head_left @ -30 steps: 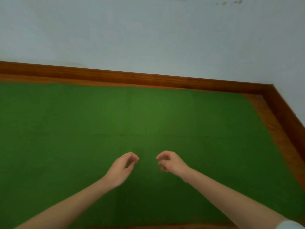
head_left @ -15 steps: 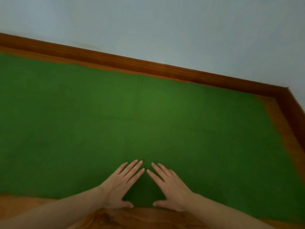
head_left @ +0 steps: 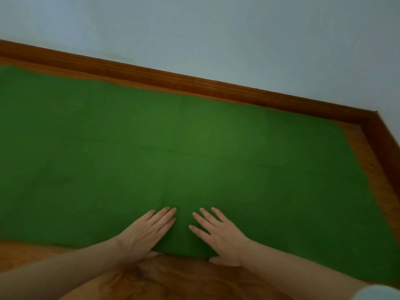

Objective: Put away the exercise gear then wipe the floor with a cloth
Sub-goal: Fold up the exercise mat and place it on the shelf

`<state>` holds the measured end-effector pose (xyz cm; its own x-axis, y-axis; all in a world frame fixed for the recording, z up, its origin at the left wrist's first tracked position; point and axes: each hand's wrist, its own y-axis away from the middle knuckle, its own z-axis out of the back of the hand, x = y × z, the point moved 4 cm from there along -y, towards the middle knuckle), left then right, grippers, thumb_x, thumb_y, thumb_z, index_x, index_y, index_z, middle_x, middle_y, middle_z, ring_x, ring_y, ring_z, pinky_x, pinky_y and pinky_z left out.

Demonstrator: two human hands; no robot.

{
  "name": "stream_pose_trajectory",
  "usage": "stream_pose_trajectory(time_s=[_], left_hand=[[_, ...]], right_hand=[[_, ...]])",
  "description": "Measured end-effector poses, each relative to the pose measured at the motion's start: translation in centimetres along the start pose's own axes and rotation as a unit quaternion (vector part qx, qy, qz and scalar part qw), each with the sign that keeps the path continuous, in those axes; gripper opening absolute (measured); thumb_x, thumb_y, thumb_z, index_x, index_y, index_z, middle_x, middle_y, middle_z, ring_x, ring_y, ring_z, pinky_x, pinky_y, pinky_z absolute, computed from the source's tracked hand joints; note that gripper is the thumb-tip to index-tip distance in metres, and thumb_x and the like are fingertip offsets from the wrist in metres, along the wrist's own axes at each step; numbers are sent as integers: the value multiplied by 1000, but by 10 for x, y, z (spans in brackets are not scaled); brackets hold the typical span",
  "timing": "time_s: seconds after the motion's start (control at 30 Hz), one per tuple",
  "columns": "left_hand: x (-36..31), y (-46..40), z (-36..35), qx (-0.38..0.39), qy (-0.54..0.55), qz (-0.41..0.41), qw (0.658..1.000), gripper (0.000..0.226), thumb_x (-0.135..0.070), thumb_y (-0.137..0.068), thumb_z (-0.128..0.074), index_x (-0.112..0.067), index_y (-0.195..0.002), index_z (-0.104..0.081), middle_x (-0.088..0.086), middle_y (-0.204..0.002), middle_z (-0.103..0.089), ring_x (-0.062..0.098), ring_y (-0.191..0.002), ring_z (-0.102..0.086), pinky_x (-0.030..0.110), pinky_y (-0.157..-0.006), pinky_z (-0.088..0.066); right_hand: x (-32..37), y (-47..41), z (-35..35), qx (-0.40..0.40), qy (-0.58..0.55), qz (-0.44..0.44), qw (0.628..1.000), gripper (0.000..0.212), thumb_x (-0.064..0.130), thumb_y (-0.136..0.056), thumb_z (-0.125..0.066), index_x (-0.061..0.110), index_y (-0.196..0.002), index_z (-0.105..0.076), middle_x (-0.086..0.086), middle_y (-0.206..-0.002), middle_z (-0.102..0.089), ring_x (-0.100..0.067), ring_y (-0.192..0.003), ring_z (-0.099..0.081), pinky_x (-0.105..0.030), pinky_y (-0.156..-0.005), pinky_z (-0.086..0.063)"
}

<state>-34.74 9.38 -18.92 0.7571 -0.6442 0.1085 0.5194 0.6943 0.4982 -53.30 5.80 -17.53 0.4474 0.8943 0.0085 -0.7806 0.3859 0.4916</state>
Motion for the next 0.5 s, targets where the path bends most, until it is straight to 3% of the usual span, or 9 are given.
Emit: stream_pose_trajectory(time_s=[0.07,0.13,0.2,0.27,0.3,0.37,0.4,0.5], left_hand=[[15,5,18,-77,-6,24,997,88,-63,-91,-18,5,-137,13,20,-145,24,31,-135,20,42,-107,10],[37,8,39,-141,-10,54,989,87,-67,-87,-13,3,-138,-17,23,-150,-15,32,-136,-7,46,-106,-13],[59,7,59,-168,-28,82,982,90,-70,-84,-8,-2,-132,-39,21,-142,-35,32,-131,-26,46,-100,-27],[77,4,80,-212,-46,97,971,89,-72,-79,-21,-2,-122,-56,23,-138,-40,34,-128,-35,47,-96,-34],[84,3,91,-229,-50,106,966,83,-71,-75,-35,-3,-112,-64,24,-136,-42,36,-128,-38,48,-93,-38],[97,2,110,-250,-42,122,960,62,-64,-59,-60,-11,-88,-71,25,-133,-47,37,-131,-33,48,-89,-46],[102,3,118,-258,-34,130,957,51,-61,-53,-68,-16,-77,-70,24,-132,-50,35,-131,-30,48,-87,-48],[120,6,142,-287,-9,158,945,36,-52,-46,-83,-23,-57,-65,16,-123,-61,31,-121,-44,41,-86,-49]], right_hand=[[-8,8,19,-29,-20,-18,999,92,48,-86,-57,24,-149,4,-11,-156,16,-29,-143,16,-47,-107,20],[-25,17,39,-61,-56,-67,994,89,46,-86,-58,27,-149,2,-8,-156,17,-26,-144,16,-45,-107,20],[-42,25,62,-95,-88,-114,985,84,46,-85,-57,28,-149,-5,-5,-157,12,-24,-145,12,-43,-107,19],[-53,31,84,-131,-93,-130,978,67,43,-87,-55,25,-145,-27,-5,-158,-4,-24,-146,1,-44,-107,18],[-55,32,94,-150,-78,-121,978,52,40,-89,-53,21,-136,-44,-7,-155,-21,-24,-145,-9,-45,-107,18],[-58,32,110,-199,-45,-108,973,26,32,-91,-51,17,-107,-65,-7,-125,-61,-25,-134,-37,-46,-110,11],[-62,32,116,-229,-33,-116,966,20,29,-90,-52,18,-96,-68,-2,-105,-70,-24,-123,-49,-45,-111,5],[-89,30,138,-339,-14,-169,926,5,27,-81,-66,25,-80,-70,9,-72,-71,-16,-84,-64,-46,-109,-24]])
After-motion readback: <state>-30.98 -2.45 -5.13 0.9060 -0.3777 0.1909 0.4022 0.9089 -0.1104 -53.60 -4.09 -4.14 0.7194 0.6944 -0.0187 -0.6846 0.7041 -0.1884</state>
